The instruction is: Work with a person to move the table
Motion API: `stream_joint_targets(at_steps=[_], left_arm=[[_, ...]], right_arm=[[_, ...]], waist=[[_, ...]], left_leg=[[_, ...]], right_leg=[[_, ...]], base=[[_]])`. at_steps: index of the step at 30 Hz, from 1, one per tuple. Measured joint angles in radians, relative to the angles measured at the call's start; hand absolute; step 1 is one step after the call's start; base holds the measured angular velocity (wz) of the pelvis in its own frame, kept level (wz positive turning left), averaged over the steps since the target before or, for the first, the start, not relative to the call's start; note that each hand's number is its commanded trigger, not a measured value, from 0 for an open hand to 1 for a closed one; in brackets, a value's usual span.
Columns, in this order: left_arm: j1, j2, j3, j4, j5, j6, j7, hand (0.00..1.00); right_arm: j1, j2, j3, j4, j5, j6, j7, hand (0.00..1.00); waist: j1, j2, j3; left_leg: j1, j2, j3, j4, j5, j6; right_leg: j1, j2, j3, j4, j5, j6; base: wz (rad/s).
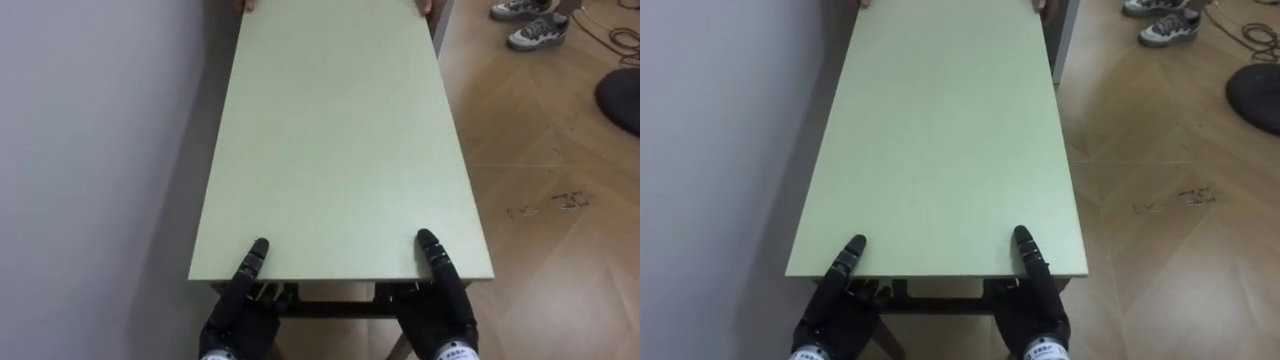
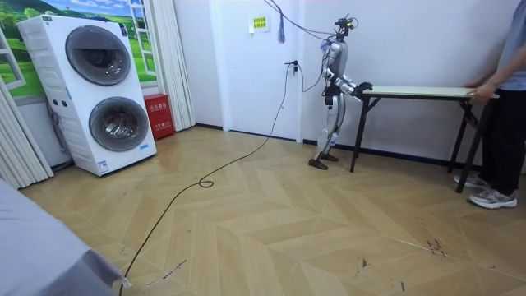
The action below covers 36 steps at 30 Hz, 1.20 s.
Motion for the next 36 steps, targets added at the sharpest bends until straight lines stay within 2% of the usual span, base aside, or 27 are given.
stream_joint_targets(at_steps=[2,3,4,5,6,7,11,13,17,20,24,27,33,36], left_arm=[[-0.003,0.000,0.005,0.012,0.002,0.002,-0.015,0.65],[-0.003,0.000,0.006,0.014,0.002,0.003,-0.016,0.32],[-0.003,0.000,0.006,0.016,0.002,0.004,-0.017,0.11],[-0.003,0.000,0.006,0.019,0.007,0.004,-0.020,0.00],[-0.002,0.001,0.009,0.027,0.041,0.004,-0.035,0.00],[-0.002,0.010,0.009,0.031,0.097,0.003,-0.050,0.00],[-0.012,0.038,0.005,0.035,0.286,0.005,-0.065,0.00],[-0.033,0.052,0.004,0.040,0.369,0.006,-0.078,0.00],[-0.045,0.053,0.002,0.053,0.387,0.009,-0.099,0.00],[-0.046,0.055,-0.012,0.072,0.415,0.013,-0.105,0.00],[-0.046,0.061,-0.044,0.102,0.478,0.030,-0.105,0.00],[-0.047,0.061,-0.052,0.102,0.494,0.037,-0.108,0.00],[-0.056,0.068,-0.052,0.125,0.494,0.039,-0.106,0.00],[-0.059,0.069,-0.051,0.136,0.531,0.045,-0.106,0.00]], right_arm=[[0.001,0.000,0.000,0.002,-0.001,0.002,0.001,1.00],[0.001,0.000,0.000,0.006,-0.001,0.003,0.005,0.75],[0.001,0.000,-0.001,0.012,-0.001,0.006,0.011,0.62],[0.000,0.000,-0.001,0.014,-0.001,0.010,0.013,0.36],[-0.001,0.000,-0.002,0.020,-0.002,0.013,0.020,0.08],[-0.004,0.000,-0.003,0.024,-0.003,0.016,0.024,0.00],[-0.012,-0.015,-0.003,0.062,-0.032,0.032,0.083,0.00],[-0.012,-0.040,0.001,0.072,-0.087,0.044,0.140,0.00],[-0.012,-0.070,0.002,0.072,-0.120,0.065,0.185,0.00],[-0.011,-0.072,0.002,0.073,-0.137,0.072,0.198,0.00],[-0.010,-0.078,0.001,0.075,-0.161,0.087,0.227,0.00],[-0.009,-0.079,0.001,0.079,-0.163,0.092,0.237,0.00],[-0.008,-0.084,0.001,0.088,-0.200,0.108,0.266,0.00],[-0.009,-0.090,-0.006,0.103,-0.239,0.108,0.293,0.00]], waist=[[0.000,-0.001,-0.0023],[0.000,-0.001,-0.0022],[0.000,-0.001,-0.0023],[0.000,-0.001,-0.0023],[0.001,-0.001,-0.0023],[0.002,-0.002,-0.0021],[0.000,0.001,-0.0007],[0.000,0.003,-0.0003],[-0.001,0.003,-0.0005],[-0.005,0.002,-0.0004],[-0.013,-0.012,0.0021],[-0.018,-0.019,-0.0007],[-0.029,-0.020,-0.0008],[-0.029,-0.019,-0.0013]], left_leg=[[0.001,0.000,0.000,-0.001,0.000,0.000],[0.004,0.000,0.000,-0.002,0.000,0.000],[0.007,0.000,0.000,-0.003,0.000,0.000],[0.008,0.000,0.000,-0.004,0.000,0.000],[0.009,0.000,0.000,-0.005,0.000,0.000],[0.009,0.000,0.000,-0.005,0.000,0.000],[0.009,0.000,0.001,-0.006,0.000,0.000],[0.011,0.000,0.004,-0.014,0.000,0.000],[0.016,0.002,0.017,-0.020,0.000,-0.001],[0.015,0.003,0.024,-0.020,0.000,-0.001],[0.014,0.004,0.025,-0.015,0.000,-0.001],[0.014,0.004,0.025,-0.014,0.000,-0.002],[0.025,0.004,0.025,-0.014,-0.001,-0.002],[0.023,0.005,0.026,-0.014,-0.002,-0.003]], right_leg=[[0.008,0.001,-0.001,-0.010,0.002,0.002],[0.008,0.001,-0.001,-0.010,0.002,0.002],[0.010,0.001,-0.001,-0.010,0.002,0.002],[0.011,0.001,-0.001,-0.010,0.002,0.001],[0.011,0.001,-0.001,-0.010,0.002,0.001],[0.010,0.001,-0.001,-0.009,0.002,0.001],[0.010,0.000,-0.002,-0.010,0.002,0.002],[0.011,0.000,-0.002,-0.010,0.002,0.002],[0.013,0.000,-0.002,-0.012,0.002,0.002],[0.018,0.000,-0.003,-0.022,0.005,0.007],[0.017,0.000,-0.004,-0.025,0.005,0.008],[0.016,0.000,-0.005,-0.025,0.006,0.008],[0.028,0.000,-0.004,-0.028,0.006,0.009],[0.026,0.001,-0.004,-0.029,0.007,0.009]], base=[[-0.02],[0.00],[0.00],[0.00],[0.00],[0.00],[0.00],[-0.04],[-0.10],[-0.07],[0.00],[0.00],[0.00],[0.00]])
